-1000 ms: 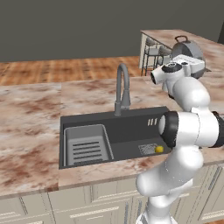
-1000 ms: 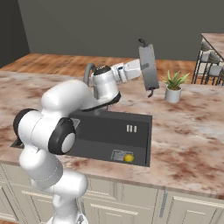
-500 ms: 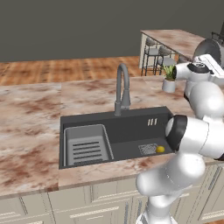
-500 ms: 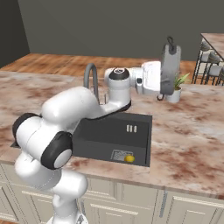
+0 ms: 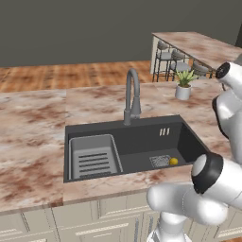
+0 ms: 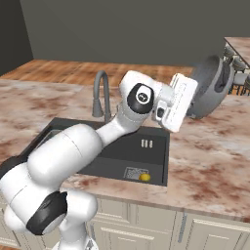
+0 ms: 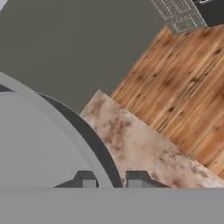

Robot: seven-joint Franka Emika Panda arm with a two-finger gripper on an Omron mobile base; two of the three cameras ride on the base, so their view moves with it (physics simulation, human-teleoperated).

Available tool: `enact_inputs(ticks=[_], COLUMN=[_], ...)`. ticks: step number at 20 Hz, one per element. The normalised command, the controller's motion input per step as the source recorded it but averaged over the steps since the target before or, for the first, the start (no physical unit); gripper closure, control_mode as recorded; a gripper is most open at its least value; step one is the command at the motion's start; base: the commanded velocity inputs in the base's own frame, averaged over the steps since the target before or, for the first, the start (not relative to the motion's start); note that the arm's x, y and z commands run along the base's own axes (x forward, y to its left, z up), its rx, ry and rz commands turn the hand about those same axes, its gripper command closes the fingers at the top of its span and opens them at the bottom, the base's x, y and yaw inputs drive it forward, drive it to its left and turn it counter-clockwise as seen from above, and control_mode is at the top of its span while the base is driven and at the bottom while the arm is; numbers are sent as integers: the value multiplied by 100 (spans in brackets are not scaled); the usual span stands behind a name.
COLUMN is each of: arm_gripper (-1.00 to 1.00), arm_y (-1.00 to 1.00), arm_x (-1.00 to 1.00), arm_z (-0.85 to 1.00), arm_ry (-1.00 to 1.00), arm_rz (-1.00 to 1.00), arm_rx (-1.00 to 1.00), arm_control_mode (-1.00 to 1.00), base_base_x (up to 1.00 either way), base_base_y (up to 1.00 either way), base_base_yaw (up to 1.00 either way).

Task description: Dump the lemon from the pot into the sink. Then turn on the water and wash the lemon. Then turn off the water and put the lemon back in the pot.

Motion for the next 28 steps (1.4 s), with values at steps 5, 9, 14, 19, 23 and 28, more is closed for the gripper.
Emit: enact_inputs(ticks=[5, 9, 14, 19, 23, 28], arm_gripper=[100, 100, 100, 100, 100, 100], arm_y=[-1, -3, -3, -3, -4, -19], arm_x=[-34, 5, 45, 17, 0, 0], arm_z=[-46, -74, -76, -57, -57, -58], arm_ry=[-36, -4, 11, 4, -2, -4], arm_rz=[-7, -4, 0, 6, 21, 30], arm_rx=[51, 58, 65, 51, 21, 2], arm_control_mode=[-100, -100, -100, -100, -100, -100], base_base_x=[0, 0, 0, 0, 0, 0], base_base_y=[0, 0, 0, 0, 0, 0], base_base_yaw=[0, 0, 0, 0, 0, 0])
